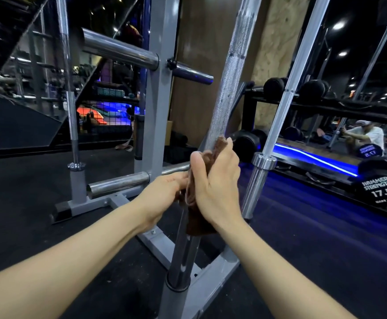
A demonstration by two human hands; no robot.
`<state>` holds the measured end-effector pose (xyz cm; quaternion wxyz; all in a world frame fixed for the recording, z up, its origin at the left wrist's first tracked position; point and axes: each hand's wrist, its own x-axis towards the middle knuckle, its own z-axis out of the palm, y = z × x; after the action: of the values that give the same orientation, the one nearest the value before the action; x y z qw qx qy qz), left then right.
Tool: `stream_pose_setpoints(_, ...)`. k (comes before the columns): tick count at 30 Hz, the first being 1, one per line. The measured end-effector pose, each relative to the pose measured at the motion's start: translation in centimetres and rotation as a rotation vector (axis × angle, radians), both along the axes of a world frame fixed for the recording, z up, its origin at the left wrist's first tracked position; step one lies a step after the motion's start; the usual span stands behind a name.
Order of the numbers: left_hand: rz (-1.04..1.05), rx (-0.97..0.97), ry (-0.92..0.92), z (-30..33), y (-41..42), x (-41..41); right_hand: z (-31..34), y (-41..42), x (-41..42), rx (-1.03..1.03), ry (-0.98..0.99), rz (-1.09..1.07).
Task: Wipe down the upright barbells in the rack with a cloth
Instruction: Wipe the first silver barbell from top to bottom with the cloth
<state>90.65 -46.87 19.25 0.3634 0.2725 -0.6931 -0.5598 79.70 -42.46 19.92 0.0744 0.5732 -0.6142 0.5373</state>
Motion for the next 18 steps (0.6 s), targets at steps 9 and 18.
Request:
stream_pose_setpoints(9,-0.044,0.085,0.084,0.2,0.1,0.1,-0.6,-0.3,-2.5,0.009,0.005,0.081)
stream_pose_setpoints(18,-0.048,0.130,0.141,0.2,0.7,0.1,-0.1,-0.8,-0.7,0.015,-0.028,-0.019)
